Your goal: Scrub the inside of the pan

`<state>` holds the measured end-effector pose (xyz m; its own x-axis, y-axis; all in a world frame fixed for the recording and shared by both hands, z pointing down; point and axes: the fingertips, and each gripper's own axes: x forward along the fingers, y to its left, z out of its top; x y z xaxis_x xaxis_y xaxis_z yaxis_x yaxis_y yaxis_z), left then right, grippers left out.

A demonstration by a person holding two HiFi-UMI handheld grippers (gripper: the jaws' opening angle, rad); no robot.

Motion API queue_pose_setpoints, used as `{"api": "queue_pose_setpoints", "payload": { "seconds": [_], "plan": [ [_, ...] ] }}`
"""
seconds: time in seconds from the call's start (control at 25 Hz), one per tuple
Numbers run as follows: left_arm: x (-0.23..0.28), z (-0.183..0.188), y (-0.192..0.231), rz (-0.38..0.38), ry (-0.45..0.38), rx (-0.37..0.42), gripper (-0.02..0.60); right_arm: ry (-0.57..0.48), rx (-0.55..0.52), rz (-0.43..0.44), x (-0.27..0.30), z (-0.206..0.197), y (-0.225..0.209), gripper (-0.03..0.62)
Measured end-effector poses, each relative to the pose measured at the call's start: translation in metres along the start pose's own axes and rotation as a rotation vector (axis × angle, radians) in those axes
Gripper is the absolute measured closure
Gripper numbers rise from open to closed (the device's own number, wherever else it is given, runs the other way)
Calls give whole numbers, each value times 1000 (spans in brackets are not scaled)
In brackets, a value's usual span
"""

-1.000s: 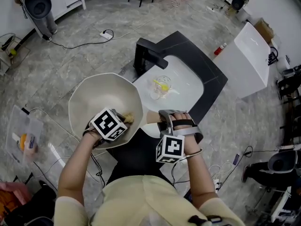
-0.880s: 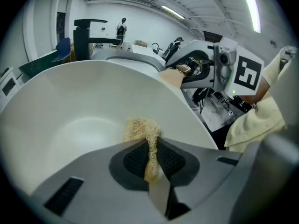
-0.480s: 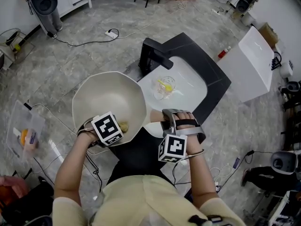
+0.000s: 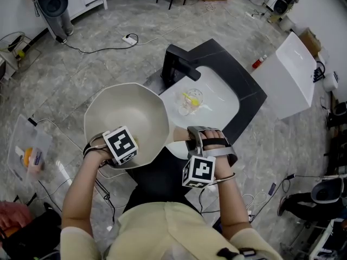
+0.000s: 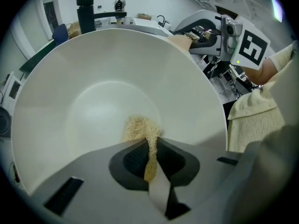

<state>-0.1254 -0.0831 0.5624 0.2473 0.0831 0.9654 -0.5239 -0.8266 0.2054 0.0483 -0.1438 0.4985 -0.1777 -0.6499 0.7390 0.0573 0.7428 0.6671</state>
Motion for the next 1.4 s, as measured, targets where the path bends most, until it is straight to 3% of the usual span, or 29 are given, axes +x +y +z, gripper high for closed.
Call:
{"api": "queue_pose_setpoints", "payload": {
  "seconds": [0.44, 0.72, 1.12, 1.4],
  "plan": [
    [-12, -19, 67, 229, 38, -144, 537, -1, 6, -2, -1, 0, 1, 421],
    [-17, -12, 107, 386, -28, -195, 537, 3, 9, -4, -1, 0, 1, 421],
    [-20, 11, 130, 481, -80, -157, 537, 15, 4, -16, -2, 0, -1, 422],
    [-17, 30, 134, 492, -97, -104, 537, 19, 6, -9, 0, -1, 0, 422]
  ]
}}
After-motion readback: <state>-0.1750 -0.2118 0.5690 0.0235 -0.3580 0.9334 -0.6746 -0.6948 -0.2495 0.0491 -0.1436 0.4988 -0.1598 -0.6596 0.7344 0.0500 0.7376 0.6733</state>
